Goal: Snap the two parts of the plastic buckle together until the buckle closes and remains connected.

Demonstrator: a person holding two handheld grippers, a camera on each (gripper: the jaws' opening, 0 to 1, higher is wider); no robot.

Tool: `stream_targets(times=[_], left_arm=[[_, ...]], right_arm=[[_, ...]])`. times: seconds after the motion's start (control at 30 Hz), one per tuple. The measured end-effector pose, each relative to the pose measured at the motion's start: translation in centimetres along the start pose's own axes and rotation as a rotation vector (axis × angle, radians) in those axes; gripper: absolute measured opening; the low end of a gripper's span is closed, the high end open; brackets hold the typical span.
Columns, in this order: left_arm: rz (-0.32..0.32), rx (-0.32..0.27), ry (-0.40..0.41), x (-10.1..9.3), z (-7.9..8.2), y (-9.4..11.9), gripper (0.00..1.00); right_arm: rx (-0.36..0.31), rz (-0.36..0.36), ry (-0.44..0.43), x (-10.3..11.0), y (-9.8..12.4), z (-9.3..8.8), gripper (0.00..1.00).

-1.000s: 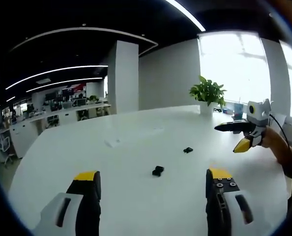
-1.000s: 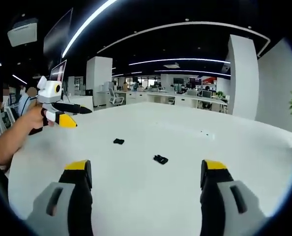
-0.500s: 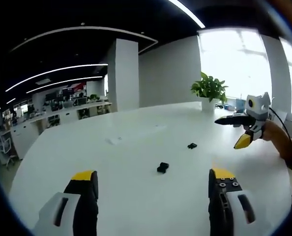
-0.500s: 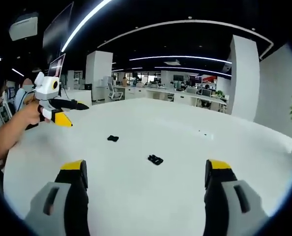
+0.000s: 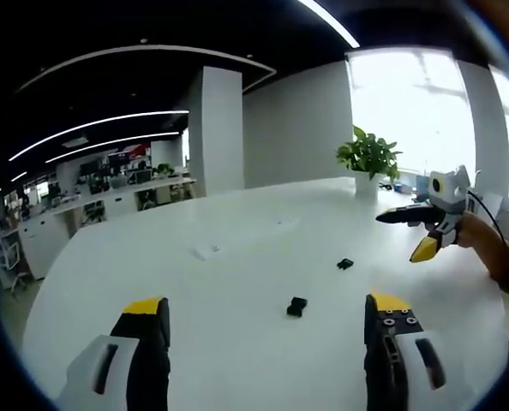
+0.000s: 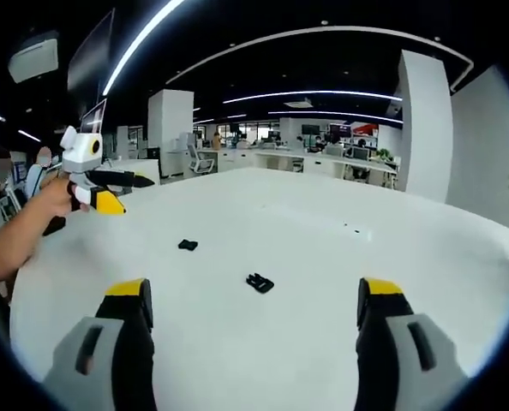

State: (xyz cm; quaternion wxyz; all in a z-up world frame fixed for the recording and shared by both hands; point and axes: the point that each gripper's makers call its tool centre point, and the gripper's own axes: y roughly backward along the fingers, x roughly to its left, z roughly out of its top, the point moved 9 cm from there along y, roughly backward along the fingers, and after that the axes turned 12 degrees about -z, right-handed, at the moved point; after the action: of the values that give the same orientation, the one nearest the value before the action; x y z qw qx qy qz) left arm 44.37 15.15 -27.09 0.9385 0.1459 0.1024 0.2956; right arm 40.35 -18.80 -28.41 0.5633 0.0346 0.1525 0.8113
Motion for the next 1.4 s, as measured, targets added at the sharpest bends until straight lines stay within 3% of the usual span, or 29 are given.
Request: stream_targets(times=[0.13, 0.3, 0.47, 0.9, 1.07, 1.27, 1.4], left_arm=[[-0.009, 0.037, -0.001, 0.6, -0.1, -0.9, 0.96], [-0.021, 0.03, -0.008, 0.6, 0.3, -1.0, 0.96], [-0.012, 0.035, 0.015, 2.1, 0.5, -2.0, 0.95], [-0.05, 0.074, 0.017, 1.5, -1.0, -3.6, 0.93], [-0.039, 0.096, 0.011, 1.7, -1.7, -3.8, 0.93], [-0.013, 0.058, 0.007, 2.7, -0.9, -4.1, 0.91], [-0.008, 0.079, -0.037, 2.7, -0.6, -4.5, 0.92]], right_arm=[[0.015, 0.008, 0.013, -0.3, -0.8, 0.6, 1.0], [-0.001, 0.018, 0.022, -1.4, -2.4, 2.2, 1.0], [-0.001, 0.01, 0.058, -2.4, -4.6, 2.9, 1.0], [0.009, 0.024, 0.009, -2.3, -3.6, 0.3, 1.0], [-0.003, 0.024, 0.008, -2.5, -3.7, 0.6, 1.0], [-0.007, 0.019, 0.034, -2.6, -4.5, 1.0, 0.99], [-0.007, 0.021, 0.052, -2.3, -4.9, 1.2, 0.97]])
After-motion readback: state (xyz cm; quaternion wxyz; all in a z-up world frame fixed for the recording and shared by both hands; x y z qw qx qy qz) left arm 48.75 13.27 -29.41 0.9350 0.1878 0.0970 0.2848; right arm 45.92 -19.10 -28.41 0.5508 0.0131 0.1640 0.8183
